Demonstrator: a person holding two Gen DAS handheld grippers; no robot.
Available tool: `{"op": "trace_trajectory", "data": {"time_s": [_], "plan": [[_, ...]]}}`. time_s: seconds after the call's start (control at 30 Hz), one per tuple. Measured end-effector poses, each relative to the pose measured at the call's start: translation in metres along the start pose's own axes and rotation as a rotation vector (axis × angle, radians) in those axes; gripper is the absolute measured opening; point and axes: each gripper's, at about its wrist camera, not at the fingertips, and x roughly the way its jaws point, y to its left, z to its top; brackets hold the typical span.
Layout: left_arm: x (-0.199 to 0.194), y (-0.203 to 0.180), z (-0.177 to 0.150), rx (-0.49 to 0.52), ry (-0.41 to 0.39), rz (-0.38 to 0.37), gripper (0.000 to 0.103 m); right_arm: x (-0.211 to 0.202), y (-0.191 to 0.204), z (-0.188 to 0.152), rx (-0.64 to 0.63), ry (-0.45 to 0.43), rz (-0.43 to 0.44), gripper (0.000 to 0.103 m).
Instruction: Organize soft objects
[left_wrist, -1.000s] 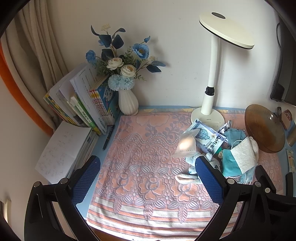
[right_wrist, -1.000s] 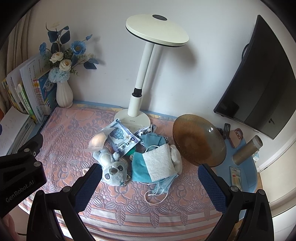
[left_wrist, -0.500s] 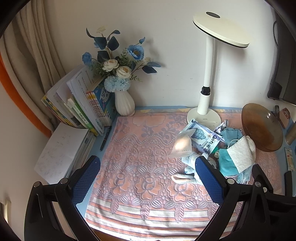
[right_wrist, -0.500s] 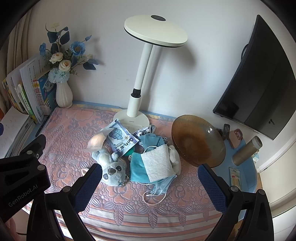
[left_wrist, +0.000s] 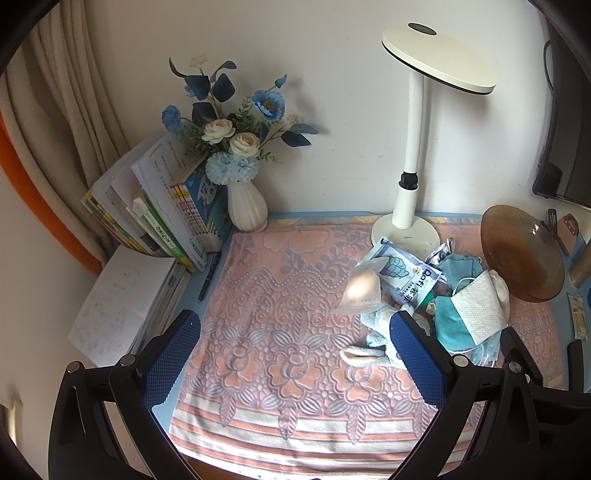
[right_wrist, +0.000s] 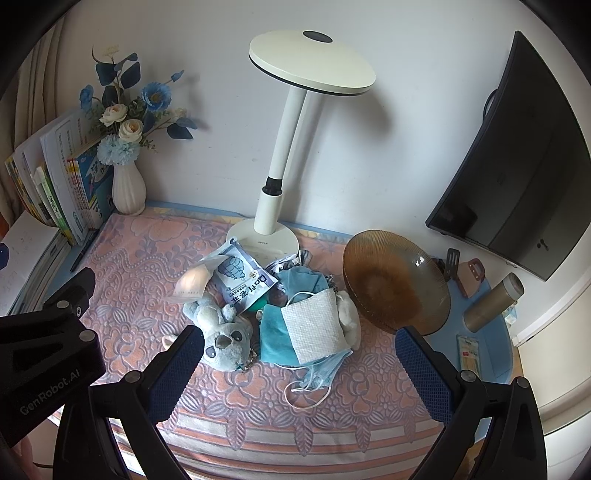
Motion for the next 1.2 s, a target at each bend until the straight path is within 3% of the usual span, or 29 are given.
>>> {"op": "trace_trajectory", "data": {"time_s": [0.6, 0.67, 0.73, 0.77, 0.83, 0.93, 1.13, 1.2], "plan": [[0.012, -0.004, -0.001, 0.018, 0.031, -0.013, 0.102, 0.011, -0.009, -0.006, 0.011, 0.022, -0.004, 0.103], [0.033, -0.003, -0.008, 0.026, 0.118, -0.096, 0.102, 0.026, -0.023, -0.014, 0.038, 0.059, 0.021, 0.103], [0.068, 0.002, -0.023, -0.009, 0.277, -0.255, 0.102, 0.048, -0.046, -0.029, 0.102, 0.135, 0.037, 0.103], [0.088, 0.007, -0.036, -0.048, 0.347, -0.293, 0.102, 0.059, -0.058, -0.039, 0.133, 0.166, 0.028, 0.103], [0.117, 0.013, -0.058, -0.074, 0.388, -0.248, 0.102, 0.078, -0.075, -0.059, 0.171, 0.217, -0.008, 0.103], [0.154, 0.007, -0.086, -0.019, 0.374, -0.131, 0.102, 0.107, -0.091, -0.085, 0.209, 0.286, -0.028, 0.103], [0.21, 0.0, -0.129, -0.02, 0.505, -0.115, 0.103, 0.128, -0.077, -0.106, 0.161, 0.313, 0.011, 0.103], [0.205, 0.007, -0.136, -0.051, 0.456, -0.14, 0.103, 0.133, -0.075, -0.11, 0.171, 0.327, 0.034, 0.103]]}}
